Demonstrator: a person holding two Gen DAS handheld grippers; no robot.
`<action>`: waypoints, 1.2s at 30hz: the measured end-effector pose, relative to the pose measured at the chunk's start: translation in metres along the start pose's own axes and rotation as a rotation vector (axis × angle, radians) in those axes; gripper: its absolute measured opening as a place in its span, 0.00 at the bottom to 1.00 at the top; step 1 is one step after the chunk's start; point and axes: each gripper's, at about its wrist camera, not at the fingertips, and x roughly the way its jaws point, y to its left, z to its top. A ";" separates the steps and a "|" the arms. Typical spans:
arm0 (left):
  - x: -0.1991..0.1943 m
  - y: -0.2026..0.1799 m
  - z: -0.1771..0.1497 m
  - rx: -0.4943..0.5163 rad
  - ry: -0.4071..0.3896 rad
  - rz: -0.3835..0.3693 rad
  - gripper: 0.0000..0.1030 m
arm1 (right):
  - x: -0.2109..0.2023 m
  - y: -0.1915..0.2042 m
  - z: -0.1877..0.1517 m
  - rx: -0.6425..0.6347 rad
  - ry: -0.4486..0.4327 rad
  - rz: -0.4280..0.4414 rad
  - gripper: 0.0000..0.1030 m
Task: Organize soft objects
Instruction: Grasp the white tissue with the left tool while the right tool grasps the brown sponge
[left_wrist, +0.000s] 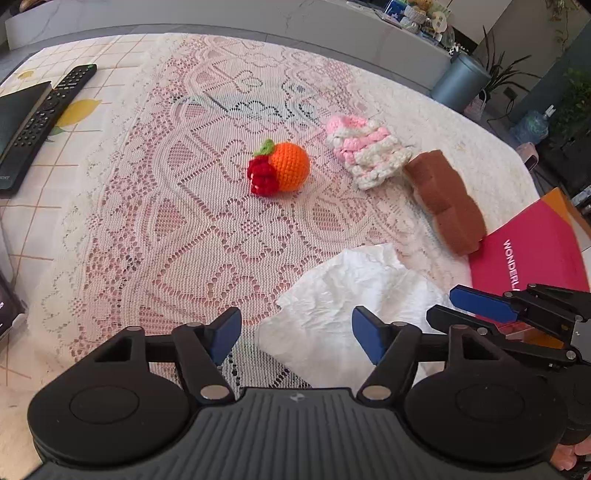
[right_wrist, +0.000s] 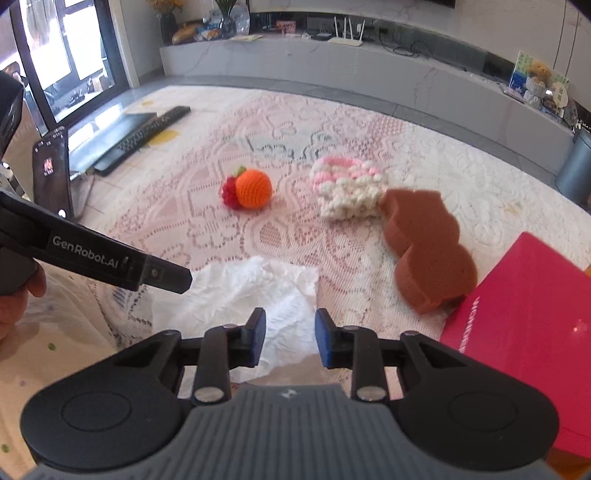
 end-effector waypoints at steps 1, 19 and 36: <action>0.003 -0.002 0.000 0.007 0.006 0.003 0.79 | 0.005 0.000 0.000 -0.004 0.008 -0.006 0.22; 0.034 -0.033 0.003 0.071 0.023 -0.129 0.55 | 0.039 -0.013 -0.009 0.052 0.067 0.049 0.14; -0.013 -0.008 0.008 0.005 -0.093 -0.063 0.16 | 0.003 -0.017 0.008 -0.035 0.030 0.008 0.27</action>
